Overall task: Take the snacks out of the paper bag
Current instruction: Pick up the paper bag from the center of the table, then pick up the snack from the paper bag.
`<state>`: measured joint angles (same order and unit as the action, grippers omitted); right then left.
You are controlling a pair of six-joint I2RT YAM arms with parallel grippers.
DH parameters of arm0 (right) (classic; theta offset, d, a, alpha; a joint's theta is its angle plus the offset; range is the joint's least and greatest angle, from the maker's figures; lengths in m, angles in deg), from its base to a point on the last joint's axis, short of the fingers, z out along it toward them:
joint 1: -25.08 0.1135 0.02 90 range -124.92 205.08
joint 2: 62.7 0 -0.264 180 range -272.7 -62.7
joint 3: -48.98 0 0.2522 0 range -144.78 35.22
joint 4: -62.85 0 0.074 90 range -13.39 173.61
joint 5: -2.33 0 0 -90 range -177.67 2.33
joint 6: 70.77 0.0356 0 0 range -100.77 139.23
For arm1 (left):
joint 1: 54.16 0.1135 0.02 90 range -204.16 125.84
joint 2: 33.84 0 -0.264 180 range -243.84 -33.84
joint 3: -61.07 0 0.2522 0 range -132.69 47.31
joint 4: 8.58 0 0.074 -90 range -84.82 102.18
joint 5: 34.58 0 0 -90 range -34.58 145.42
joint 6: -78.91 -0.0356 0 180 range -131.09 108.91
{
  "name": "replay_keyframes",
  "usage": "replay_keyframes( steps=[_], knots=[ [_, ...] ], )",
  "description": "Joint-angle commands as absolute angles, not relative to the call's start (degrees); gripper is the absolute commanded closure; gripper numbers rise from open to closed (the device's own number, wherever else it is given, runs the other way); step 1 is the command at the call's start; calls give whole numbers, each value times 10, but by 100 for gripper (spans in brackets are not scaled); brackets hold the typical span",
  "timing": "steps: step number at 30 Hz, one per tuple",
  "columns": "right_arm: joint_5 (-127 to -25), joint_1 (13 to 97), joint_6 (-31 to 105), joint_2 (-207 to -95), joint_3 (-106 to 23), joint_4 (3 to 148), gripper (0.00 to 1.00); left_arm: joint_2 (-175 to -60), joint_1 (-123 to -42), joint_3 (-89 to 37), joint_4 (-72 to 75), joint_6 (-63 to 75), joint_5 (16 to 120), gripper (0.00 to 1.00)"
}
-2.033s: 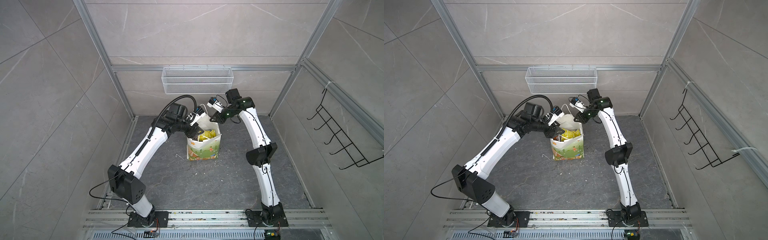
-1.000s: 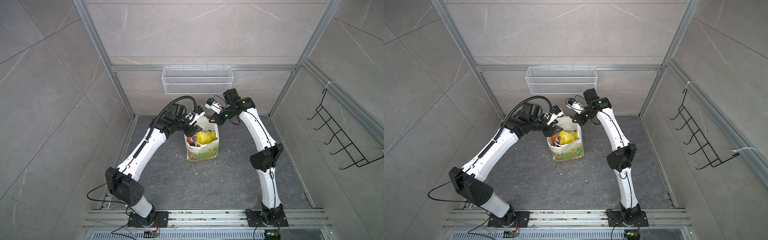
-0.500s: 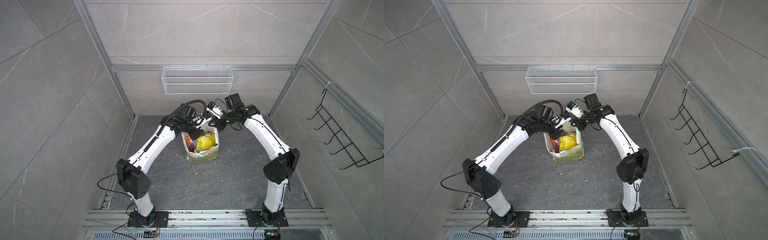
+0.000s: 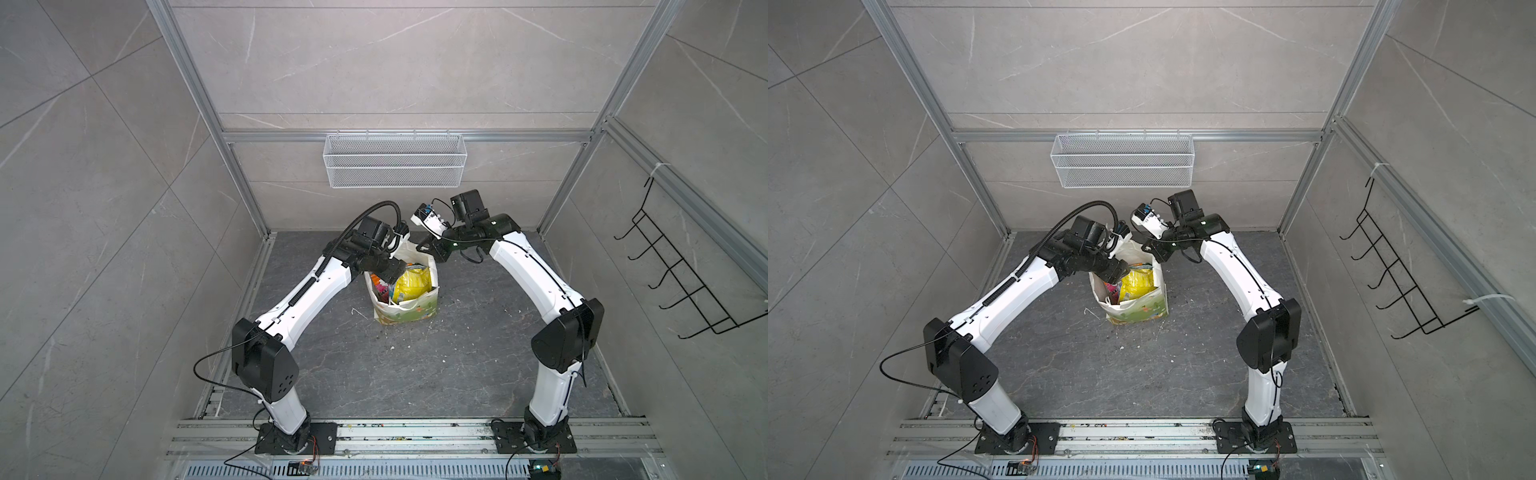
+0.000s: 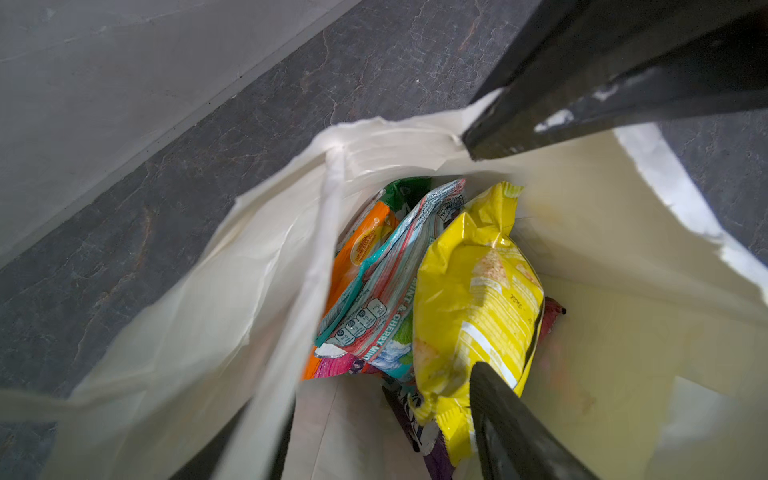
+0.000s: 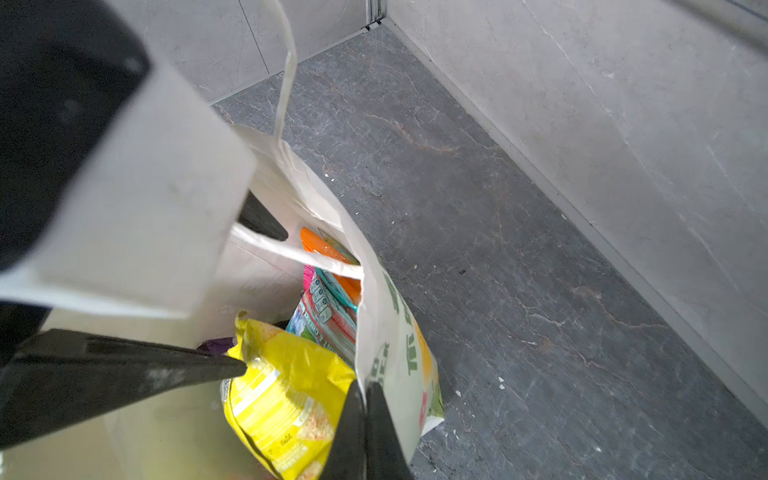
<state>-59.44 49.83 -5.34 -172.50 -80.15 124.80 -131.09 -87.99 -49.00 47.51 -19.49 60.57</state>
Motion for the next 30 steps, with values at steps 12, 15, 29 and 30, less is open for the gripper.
replay_keyframes(
  steps=[12, 15, 29, 30],
  knots=[
    [-595, 505, -43, -1677, -790, 1210, 100, -1333, -889, -496, 441, -170, 701, 57],
    [-598, 506, -44, -1670, -783, 1204, 100, -1336, -892, -490, 444, -167, 700, 58],
    [-621, 506, -45, -1675, -784, 1204, 100, -1306, -893, -480, 432, -167, 664, 100],
    [-623, 506, -44, -1673, -783, 1203, 100, -1301, -893, -478, 431, -169, 663, 100]
  ],
)
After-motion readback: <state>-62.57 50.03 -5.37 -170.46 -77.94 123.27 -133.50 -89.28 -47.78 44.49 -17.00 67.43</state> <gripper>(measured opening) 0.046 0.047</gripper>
